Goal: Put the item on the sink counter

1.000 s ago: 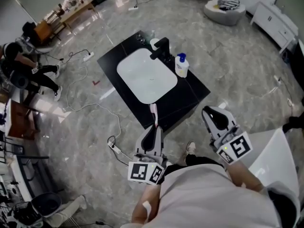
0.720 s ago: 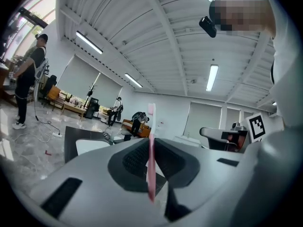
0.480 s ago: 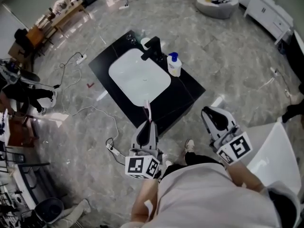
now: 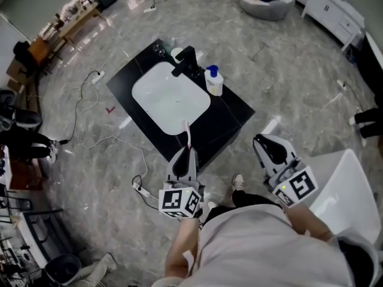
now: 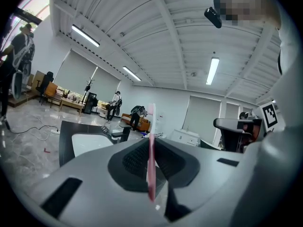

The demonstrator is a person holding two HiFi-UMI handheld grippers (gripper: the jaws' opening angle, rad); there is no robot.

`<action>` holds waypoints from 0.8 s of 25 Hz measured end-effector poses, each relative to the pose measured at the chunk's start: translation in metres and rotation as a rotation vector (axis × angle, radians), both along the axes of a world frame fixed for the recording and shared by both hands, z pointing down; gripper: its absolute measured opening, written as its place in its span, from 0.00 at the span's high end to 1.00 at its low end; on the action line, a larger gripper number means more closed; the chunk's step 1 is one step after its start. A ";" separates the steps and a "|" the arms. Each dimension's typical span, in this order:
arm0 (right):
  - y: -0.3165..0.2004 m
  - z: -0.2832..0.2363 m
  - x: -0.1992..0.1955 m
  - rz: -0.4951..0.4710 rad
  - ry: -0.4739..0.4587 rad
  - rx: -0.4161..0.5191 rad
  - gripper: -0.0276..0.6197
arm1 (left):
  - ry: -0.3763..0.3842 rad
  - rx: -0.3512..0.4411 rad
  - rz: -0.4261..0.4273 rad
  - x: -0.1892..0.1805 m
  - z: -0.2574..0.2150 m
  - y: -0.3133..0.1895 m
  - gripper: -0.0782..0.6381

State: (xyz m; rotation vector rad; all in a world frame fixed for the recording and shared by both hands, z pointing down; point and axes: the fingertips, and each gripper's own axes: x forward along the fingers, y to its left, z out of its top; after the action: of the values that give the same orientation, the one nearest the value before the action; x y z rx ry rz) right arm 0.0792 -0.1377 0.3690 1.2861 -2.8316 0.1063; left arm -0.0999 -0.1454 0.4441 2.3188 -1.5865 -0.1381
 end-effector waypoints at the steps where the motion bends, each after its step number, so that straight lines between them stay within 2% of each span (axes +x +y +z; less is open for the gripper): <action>1: 0.001 0.000 0.000 -0.001 0.001 0.000 0.88 | 0.001 -0.004 -0.001 0.000 0.002 -0.001 0.84; 20: 0.003 0.012 0.005 -0.015 0.022 -0.025 0.88 | -0.022 -0.077 0.012 0.011 0.039 -0.018 0.84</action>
State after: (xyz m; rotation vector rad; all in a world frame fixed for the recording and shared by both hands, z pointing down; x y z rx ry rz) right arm 0.0845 -0.1345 0.3807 1.2535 -2.8114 0.1251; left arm -0.0889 -0.1638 0.4834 2.2784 -1.5595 -0.0476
